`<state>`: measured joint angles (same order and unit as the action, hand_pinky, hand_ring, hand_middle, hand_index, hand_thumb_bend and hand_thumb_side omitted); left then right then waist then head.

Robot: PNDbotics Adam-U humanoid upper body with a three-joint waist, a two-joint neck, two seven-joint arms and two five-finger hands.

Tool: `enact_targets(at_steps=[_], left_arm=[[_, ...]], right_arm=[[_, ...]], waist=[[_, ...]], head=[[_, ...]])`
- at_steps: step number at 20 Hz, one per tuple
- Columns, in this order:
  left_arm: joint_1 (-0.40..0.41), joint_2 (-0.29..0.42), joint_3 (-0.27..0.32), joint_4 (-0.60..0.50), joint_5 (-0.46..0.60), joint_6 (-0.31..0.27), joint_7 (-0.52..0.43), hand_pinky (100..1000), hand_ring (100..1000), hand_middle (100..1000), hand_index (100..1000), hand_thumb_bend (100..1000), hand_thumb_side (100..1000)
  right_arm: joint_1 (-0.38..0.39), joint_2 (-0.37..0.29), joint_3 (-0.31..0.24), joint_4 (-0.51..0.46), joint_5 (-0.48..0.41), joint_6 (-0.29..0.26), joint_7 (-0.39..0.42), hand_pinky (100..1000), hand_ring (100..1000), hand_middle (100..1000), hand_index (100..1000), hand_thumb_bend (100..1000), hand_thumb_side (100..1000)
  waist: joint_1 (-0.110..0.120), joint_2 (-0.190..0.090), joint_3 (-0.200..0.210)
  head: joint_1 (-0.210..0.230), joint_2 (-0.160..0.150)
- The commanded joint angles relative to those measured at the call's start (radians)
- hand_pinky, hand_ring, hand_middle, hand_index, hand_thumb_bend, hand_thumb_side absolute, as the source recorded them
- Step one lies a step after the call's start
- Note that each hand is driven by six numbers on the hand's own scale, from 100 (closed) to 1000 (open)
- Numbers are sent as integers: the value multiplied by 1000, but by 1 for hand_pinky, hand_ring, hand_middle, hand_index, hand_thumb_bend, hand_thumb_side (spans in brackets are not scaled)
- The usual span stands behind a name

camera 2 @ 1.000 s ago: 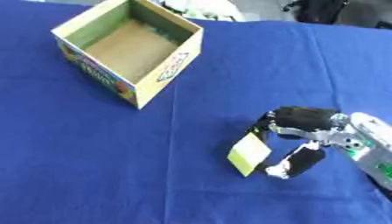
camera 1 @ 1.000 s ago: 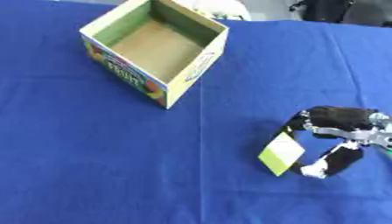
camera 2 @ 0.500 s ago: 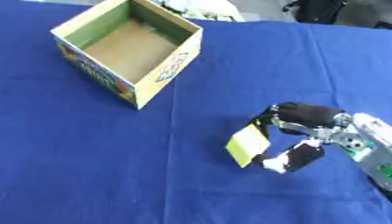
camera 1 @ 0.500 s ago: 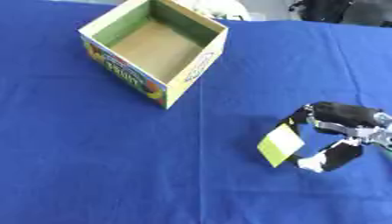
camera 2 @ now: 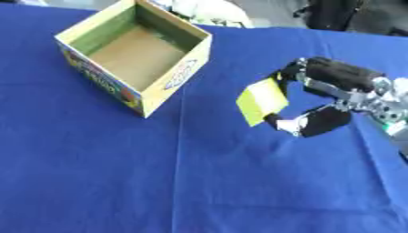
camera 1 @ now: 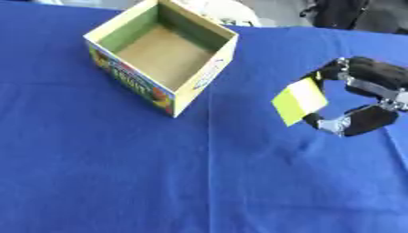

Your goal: Pick up objects on the table and place them in the box.

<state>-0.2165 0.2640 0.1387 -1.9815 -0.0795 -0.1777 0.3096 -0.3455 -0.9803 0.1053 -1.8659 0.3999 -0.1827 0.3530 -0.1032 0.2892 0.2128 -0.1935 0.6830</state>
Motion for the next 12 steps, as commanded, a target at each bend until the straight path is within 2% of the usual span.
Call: enact_targets(at_steps=[1,4,7,11,12], left_arm=[[-14,10,-5,-18,3,-2,-7,808,765,959,742,181,825],[-17,10,-9,-18,7,-1,-11,808,764,959,741,180,825],[-19,9,-12,-18,11,-1,-15,808,765,959,741,179,825],[-19,10,-12,-18,12,-1,-16,808,765,959,741,179,825],[-21,8,-15,-18,14,-1,-18,809,765,959,741,177,824]], right_arm=[[-83,-54,-4,36,-38,8,13,773,655,500,633,100,651],[-207,-48,16,118,-49,1,38,777,653,498,631,100,660],[-333,-13,39,240,-40,-14,58,773,651,497,631,100,663],[-391,10,52,325,-25,-48,63,773,651,497,631,100,663],[-400,18,46,338,-19,-49,60,775,652,500,635,100,677]], waist=[[1,-15,7],[-3,-14,21],[-6,-14,28],[-6,-14,28],[-3,-13,34]], head=[[-15,-15],[-32,-17],[-43,-18],[-44,-18],[-60,-19]])
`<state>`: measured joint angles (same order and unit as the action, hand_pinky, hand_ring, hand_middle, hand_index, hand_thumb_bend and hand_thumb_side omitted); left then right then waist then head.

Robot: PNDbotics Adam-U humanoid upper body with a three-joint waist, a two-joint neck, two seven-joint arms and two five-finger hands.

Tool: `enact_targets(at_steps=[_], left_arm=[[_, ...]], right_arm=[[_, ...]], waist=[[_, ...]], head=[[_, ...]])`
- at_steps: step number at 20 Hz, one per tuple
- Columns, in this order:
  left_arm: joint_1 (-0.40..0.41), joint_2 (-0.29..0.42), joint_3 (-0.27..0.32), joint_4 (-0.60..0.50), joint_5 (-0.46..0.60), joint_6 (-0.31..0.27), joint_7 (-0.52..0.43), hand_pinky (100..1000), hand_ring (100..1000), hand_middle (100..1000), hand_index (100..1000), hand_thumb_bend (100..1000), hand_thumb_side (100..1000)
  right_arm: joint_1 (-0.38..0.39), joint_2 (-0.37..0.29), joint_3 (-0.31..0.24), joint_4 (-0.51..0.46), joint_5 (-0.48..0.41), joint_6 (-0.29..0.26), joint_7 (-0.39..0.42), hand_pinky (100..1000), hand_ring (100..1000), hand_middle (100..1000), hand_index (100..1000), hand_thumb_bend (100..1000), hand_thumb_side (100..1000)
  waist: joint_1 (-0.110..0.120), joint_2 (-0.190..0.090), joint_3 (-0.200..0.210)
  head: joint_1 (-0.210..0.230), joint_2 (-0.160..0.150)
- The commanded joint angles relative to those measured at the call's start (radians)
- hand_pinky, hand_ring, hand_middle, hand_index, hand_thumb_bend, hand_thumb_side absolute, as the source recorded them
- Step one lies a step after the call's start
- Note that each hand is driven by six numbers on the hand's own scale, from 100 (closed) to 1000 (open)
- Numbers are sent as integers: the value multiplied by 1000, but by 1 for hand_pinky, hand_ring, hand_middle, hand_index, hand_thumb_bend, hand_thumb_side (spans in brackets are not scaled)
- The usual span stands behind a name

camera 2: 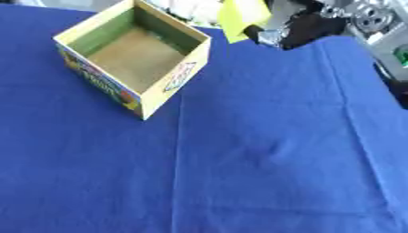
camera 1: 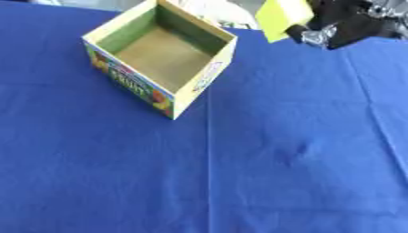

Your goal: Pick up objects on the table and place them in the box.

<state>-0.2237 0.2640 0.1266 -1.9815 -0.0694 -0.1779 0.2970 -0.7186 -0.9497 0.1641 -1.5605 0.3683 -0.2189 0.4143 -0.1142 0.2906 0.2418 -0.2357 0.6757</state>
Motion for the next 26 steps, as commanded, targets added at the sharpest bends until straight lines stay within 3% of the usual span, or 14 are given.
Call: enact_targets(at_steps=[1,4,11,15,20,25,26], left_arm=[[-17,6,-8,-18,7,0,-10,809,765,959,741,177,824],[-25,1,-19,-18,17,-1,-22,809,765,959,741,177,823],[-35,-4,-22,-18,27,-3,-31,809,765,959,741,175,824],[-51,-6,-25,-18,32,-6,-34,809,765,959,741,174,824],[-67,-5,-30,-18,38,-8,-40,810,765,959,741,173,823],[-70,-6,-30,-18,39,-7,-43,810,765,959,741,173,823],[-70,-6,-31,-18,40,-7,-43,810,765,959,741,167,824]], right_arm=[[-44,3,-25,51,23,-5,0,775,652,500,635,100,677],[-113,72,-39,122,65,29,21,768,648,502,637,100,684],[-298,254,-40,307,179,46,49,757,643,502,638,100,687],[-394,326,-47,409,241,73,34,757,648,502,638,100,691],[-448,379,-65,530,316,92,-29,745,645,499,636,100,693],[-466,404,-60,648,390,47,-98,751,655,500,637,100,690],[-466,409,-60,668,406,35,-108,756,659,500,637,109,629]], waist=[[8,-14,20],[10,-14,51],[9,-4,69],[4,7,93],[-9,13,132],[-17,14,144],[-18,14,145]], head=[[-36,-12],[-76,-14],[-152,-6],[-184,-19],[-228,-39],[-240,-50],[-240,-53]])
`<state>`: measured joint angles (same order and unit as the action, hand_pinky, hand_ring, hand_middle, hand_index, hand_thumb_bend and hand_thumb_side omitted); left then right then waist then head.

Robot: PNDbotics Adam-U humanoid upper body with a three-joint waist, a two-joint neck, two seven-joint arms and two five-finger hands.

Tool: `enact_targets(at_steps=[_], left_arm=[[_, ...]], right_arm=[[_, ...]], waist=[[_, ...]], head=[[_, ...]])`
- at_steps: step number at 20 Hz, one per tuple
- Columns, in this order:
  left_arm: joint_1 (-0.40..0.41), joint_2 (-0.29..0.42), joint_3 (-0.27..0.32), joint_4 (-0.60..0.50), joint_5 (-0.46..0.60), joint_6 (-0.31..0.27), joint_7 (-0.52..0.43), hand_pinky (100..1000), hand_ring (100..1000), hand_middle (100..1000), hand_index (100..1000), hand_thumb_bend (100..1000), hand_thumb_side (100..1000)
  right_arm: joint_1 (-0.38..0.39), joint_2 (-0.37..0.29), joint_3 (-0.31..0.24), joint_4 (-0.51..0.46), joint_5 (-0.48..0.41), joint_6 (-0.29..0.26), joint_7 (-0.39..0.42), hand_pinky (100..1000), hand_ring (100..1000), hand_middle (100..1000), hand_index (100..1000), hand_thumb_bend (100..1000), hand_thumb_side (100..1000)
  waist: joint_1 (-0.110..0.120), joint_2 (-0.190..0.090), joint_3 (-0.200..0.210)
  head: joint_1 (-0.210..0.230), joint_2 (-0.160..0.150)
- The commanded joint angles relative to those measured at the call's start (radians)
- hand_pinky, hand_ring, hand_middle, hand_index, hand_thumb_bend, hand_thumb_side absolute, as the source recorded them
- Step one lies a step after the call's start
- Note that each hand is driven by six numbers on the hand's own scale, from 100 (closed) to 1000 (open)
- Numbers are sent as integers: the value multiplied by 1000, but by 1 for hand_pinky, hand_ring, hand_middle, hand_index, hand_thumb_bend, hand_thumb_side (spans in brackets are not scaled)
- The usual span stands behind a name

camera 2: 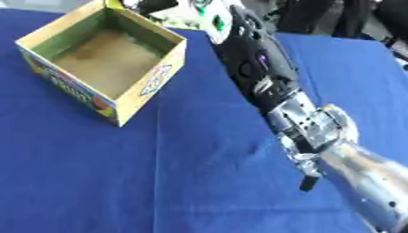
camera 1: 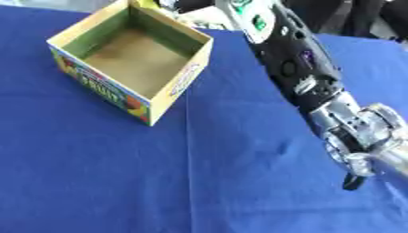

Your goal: Pick up objects on the table and place them in the box.

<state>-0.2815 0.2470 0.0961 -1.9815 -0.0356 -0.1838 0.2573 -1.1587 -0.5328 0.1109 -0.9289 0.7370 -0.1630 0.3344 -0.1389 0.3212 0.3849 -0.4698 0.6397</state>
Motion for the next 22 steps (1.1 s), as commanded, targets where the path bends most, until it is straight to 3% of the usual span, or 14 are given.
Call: enact_targets(at_steps=[1,5,7,10,13,16,22], left_arm=[[-13,10,0,-18,6,-1,-4,810,765,959,741,173,824],[-10,9,1,-18,5,0,-3,810,765,960,741,171,825],[-9,8,1,-18,5,1,-3,810,765,961,741,170,826],[-9,7,0,-18,5,1,-5,810,766,961,741,169,826],[-8,6,0,-18,5,2,-6,810,765,961,741,168,826],[-8,5,0,-18,6,2,-7,810,765,961,741,168,825],[-7,4,0,-18,7,3,-7,810,765,961,741,168,825]], right_arm=[[-25,-5,-5,50,52,-31,-36,757,659,501,638,100,689],[-9,4,-4,81,119,-56,-59,756,675,518,659,116,690],[-4,9,-9,83,152,-68,-68,777,717,585,750,200,681],[-3,12,-14,80,202,-83,-70,801,773,691,896,401,750],[-6,13,-17,70,253,-87,-65,827,801,737,932,618,844],[-8,13,-18,63,304,-92,-53,842,813,751,945,639,826],[-6,20,-44,55,350,-111,-72,819,791,716,904,500,799]], waist=[[7,-16,2],[7,-15,-1],[7,-13,-4],[8,-12,-6],[9,-13,-8],[9,-15,-9],[9,-18,-14]], head=[[-4,-19],[3,-23],[9,-23],[16,-22],[18,-20],[18,-21],[27,-26]])
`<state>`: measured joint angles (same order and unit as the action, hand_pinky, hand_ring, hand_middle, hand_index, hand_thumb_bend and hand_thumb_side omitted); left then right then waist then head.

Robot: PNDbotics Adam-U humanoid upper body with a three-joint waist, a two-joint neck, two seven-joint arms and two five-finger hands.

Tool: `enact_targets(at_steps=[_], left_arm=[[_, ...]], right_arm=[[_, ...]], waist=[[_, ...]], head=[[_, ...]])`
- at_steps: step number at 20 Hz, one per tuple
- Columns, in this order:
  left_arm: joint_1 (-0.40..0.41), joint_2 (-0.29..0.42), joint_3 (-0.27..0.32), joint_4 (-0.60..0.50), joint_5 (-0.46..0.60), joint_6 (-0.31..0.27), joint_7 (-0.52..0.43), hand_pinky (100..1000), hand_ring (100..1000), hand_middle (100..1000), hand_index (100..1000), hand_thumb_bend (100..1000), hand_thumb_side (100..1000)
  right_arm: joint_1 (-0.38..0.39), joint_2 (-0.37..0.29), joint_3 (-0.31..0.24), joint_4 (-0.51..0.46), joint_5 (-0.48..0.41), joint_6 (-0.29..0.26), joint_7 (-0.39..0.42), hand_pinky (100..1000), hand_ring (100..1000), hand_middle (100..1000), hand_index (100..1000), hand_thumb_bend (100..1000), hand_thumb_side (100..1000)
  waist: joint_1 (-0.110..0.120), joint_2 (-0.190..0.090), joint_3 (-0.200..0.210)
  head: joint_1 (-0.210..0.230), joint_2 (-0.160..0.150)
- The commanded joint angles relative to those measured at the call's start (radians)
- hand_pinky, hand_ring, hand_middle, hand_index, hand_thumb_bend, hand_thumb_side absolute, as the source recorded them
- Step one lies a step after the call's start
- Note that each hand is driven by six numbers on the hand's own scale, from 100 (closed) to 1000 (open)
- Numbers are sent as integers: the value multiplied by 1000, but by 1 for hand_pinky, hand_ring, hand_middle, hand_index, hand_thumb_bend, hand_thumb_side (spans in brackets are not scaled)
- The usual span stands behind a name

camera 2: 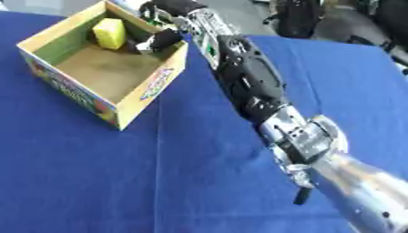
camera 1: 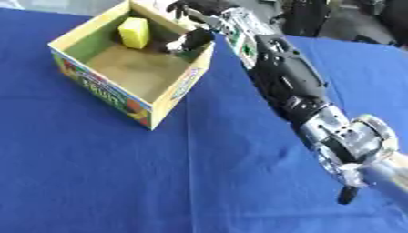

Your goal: Pick up objects on the table and place them in the box.

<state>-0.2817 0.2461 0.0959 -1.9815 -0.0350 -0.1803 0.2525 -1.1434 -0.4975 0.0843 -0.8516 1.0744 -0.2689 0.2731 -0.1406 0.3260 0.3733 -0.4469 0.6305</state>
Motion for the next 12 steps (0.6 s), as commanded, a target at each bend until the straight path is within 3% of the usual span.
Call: enact_targets(at_steps=[1,5,9,12], left_arm=[[-8,4,0,-18,7,-1,-3,810,765,961,741,167,826],[-7,4,1,-18,6,-1,-3,810,766,961,741,167,826],[-7,5,6,-18,5,-1,1,811,766,961,741,168,825],[-3,8,8,-18,2,0,4,811,766,962,741,168,826]], right_arm=[[-22,-15,-18,-23,9,-6,-16,812,781,692,882,471,791],[-20,-15,-20,-31,-20,-5,-36,806,764,644,854,425,786],[-22,-38,-39,-69,-73,-10,-53,791,737,599,820,380,796],[-17,-79,-40,-111,-121,-19,-51,793,737,600,820,366,801]], waist=[[11,-22,-2],[11,-21,-3],[9,-24,-6],[4,-25,-12]], head=[[5,-17],[21,-15],[129,-1],[168,1]])
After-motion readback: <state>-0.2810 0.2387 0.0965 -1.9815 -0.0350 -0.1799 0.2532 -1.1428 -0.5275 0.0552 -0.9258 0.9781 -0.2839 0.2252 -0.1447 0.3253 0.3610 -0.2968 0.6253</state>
